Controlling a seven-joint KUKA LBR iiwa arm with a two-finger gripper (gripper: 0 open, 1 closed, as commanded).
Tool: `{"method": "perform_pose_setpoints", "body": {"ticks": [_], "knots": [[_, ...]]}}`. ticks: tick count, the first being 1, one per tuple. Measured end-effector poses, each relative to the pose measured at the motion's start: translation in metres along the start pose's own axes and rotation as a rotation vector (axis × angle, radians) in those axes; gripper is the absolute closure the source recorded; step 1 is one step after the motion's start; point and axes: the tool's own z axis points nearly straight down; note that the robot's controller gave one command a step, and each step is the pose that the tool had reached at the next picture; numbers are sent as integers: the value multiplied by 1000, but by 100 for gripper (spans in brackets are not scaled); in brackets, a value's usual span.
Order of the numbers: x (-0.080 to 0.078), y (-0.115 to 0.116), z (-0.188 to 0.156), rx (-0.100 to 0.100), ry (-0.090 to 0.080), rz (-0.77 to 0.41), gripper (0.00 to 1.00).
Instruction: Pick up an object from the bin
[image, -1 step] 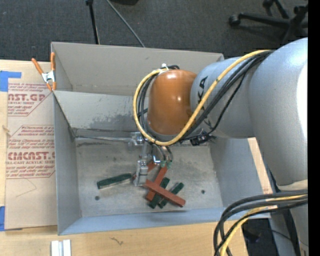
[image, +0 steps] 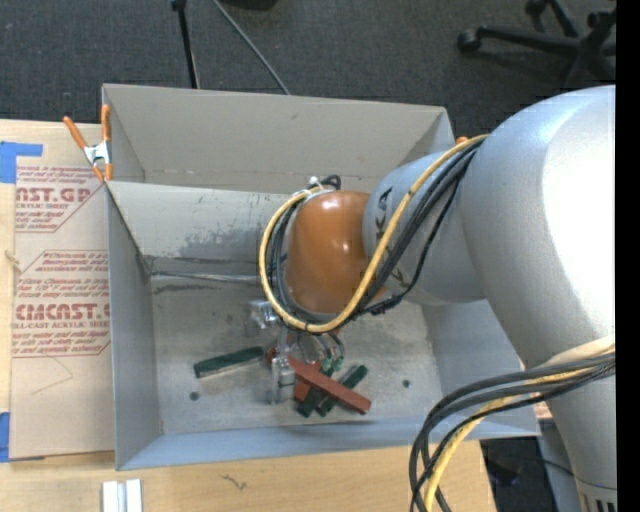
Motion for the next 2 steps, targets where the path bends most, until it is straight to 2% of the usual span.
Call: {"method": "perform_pose_setpoints", "body": {"ticks": [1, 2], "knots": [[-2, 0, -3, -1, -6, 2, 100], [-3, -56, -128, 2, -13, -33, 100]]}}
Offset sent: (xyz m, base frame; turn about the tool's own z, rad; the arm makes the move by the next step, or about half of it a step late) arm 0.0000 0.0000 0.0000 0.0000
